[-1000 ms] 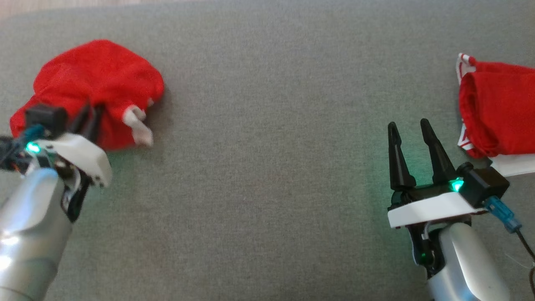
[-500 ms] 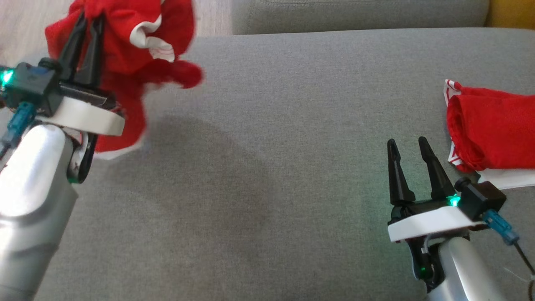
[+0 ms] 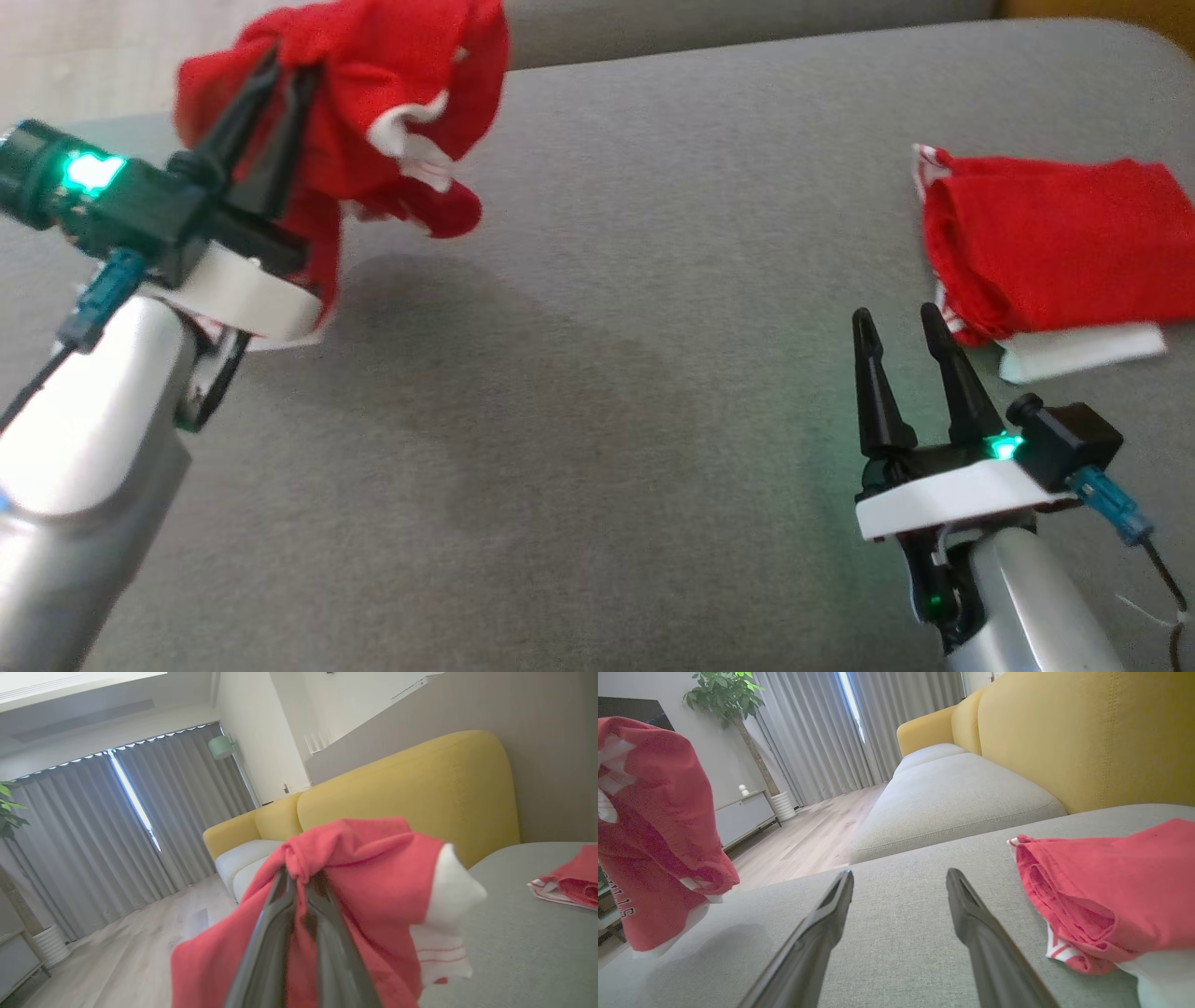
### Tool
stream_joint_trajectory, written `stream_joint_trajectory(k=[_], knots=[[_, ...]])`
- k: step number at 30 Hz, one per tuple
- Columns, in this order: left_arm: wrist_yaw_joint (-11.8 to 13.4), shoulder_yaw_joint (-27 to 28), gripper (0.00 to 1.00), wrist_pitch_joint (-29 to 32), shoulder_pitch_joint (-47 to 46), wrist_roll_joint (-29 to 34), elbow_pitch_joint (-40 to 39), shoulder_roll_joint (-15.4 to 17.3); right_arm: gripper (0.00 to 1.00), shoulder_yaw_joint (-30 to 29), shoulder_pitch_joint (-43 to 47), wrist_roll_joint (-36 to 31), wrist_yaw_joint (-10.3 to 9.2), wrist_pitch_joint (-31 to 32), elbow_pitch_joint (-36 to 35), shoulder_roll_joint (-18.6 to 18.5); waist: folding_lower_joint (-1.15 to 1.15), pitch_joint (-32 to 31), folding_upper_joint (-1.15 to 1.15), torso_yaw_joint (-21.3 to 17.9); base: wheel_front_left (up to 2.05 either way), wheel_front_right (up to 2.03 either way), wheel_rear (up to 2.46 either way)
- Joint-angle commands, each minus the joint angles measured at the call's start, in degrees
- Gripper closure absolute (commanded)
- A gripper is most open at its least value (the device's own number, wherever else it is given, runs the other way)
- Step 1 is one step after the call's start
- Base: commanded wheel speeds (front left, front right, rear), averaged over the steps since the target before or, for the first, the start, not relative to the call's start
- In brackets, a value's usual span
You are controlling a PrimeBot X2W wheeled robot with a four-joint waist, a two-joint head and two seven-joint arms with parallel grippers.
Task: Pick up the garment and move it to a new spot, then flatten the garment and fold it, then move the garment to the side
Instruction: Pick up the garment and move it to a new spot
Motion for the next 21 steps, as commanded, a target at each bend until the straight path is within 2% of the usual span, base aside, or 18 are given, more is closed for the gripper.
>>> stream_joint_trajectory(k=[1, 5, 9, 10, 11, 12, 15, 21], knots=[[-0.25, 1.99, 1.00, 0.59, -3.47, 0.22, -2.26, 2.36, 0.00, 1.45, -1.65, 0.50, -0.05, -0.62, -2.09, -0.16, 0.00, 0.80, 0.00, -1.82, 0.00, 0.00, 0.00], [-1.25, -0.71, 1.00, 2.74, -4.00, 0.20, -2.88, -0.21, 0.00, 1.96, -2.46, 0.97, -0.05, -0.62, -2.63, -0.16, 0.00, 2.13, 0.00, -4.53, 0.00, 0.00, 0.00], [-1.30, -3.49, 1.00, 4.20, -4.87, -0.56, -0.84, -5.83, 0.00, 3.12, -3.45, 1.57, -0.05, -0.62, -3.03, -0.16, 0.00, 3.45, 0.00, -7.06, 0.00, 0.00, 0.00], [-1.45, -4.15, 0.84, 4.77, -4.69, -1.41, 0.36, -7.68, 0.00, 3.40, -3.56, 1.69, -0.05, -0.62, -3.04, -0.16, 0.00, 3.59, 0.00, -7.56, 0.00, 0.00, 0.00], [-1.74, -4.87, 0.03, 5.04, -4.56, -2.07, 1.46, -9.40, 0.00, 3.58, -3.62, 1.77, -0.05, -0.62, -3.02, -0.16, 0.00, 3.71, 0.00, -7.95, 0.00, 0.00, 0.00], [-1.88, -5.97, 0.00, 4.67, -4.20, -2.79, 3.61, -12.17, 0.00, 3.82, -3.71, 1.85, -0.05, -0.62, -2.98, -0.16, 0.00, 3.78, 0.00, -8.51, 0.00, 0.00, 0.00], [-1.80, -6.54, 0.00, 3.16, -3.36, -3.58, 6.08, -14.42, 0.00, 3.38, -3.54, 1.68, -0.05, -0.62, -2.88, -0.16, 0.00, 3.47, 0.00, -8.45, 0.00, 0.00, 0.00], [0.10, -2.72, 0.00, -1.81, -1.07, -5.70, 8.55, -13.06, 0.00, 1.41, -2.34, 0.09, -0.05, -0.62, -2.89, -0.16, 0.00, 1.59, 0.00, -5.06, 0.00, 0.00, 0.00]])
